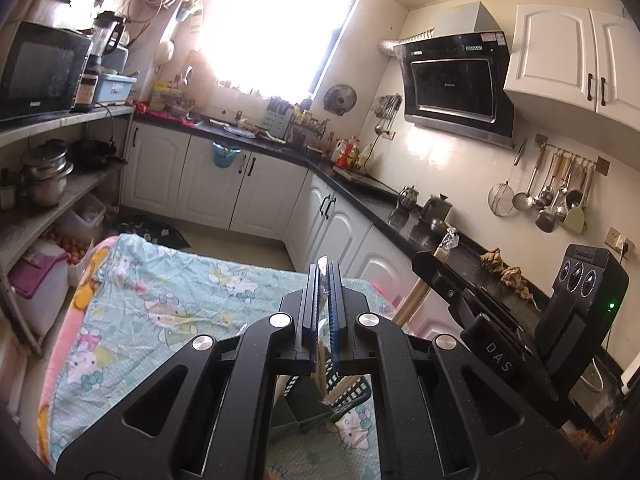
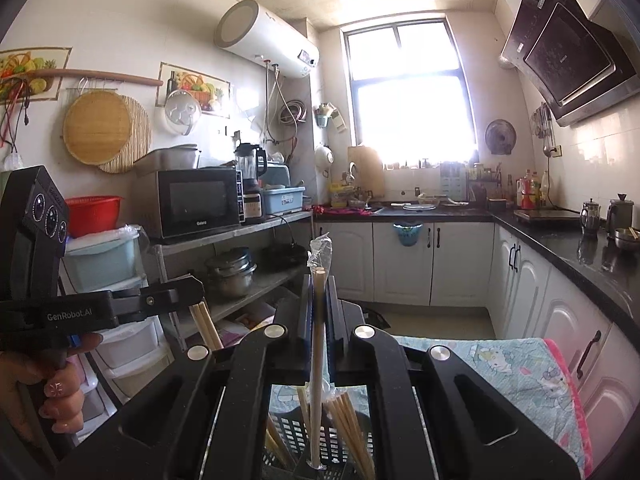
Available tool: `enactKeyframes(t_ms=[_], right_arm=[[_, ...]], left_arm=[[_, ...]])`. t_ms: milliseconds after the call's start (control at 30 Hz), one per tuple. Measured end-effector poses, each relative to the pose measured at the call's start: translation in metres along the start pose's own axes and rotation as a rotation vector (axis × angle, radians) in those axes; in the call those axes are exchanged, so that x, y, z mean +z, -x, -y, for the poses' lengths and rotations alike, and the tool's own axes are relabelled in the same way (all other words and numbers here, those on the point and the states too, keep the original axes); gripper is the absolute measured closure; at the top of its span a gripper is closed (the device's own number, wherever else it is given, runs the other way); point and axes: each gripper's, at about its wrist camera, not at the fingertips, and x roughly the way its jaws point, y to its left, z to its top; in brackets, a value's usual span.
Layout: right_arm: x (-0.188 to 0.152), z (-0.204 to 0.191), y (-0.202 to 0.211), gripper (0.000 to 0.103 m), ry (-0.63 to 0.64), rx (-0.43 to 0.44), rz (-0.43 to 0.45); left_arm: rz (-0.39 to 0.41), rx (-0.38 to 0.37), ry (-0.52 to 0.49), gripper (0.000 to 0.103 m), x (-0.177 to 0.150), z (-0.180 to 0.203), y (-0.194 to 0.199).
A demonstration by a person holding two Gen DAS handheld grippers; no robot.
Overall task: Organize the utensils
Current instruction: 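Lower the chopsticks into the basket and open both tools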
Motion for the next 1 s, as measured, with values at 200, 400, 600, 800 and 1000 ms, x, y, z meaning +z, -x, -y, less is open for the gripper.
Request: enactKeyframes(t_ms=[200, 400, 600, 800, 1000], right_arm=[[-0.019, 0.004, -0.015, 0.097, -0.022, -0.016, -0.019], [-0.036, 0.007, -0.029, 0.097, -0.032, -0.026, -0.054], [-0.052, 0.011, -0.038, 0.097, -0.047, -0.05, -0.102], [-0.063, 0.018, -0.041, 0.081, -0.086, -0.057, -0.15], [-0.068, 0.023, -0.033, 0.078, -0.102, -0.06, -0.166]], left_arm=[[-0.031, 0.004, -0.007, 0.101, -0.016, -0.005, -0.015], [-0.066, 0.012, -0.01, 0.101, -0.03, -0.008, -0.027], [-0.105, 0.02, -0.017, 0.101, -0.042, -0.011, -0.037], [-0.126, 0.037, -0.033, 0.101, -0.05, -0.01, -0.039], [-0.139, 0.056, -0.024, 0.094, -0.052, -0.013, -0.038]])
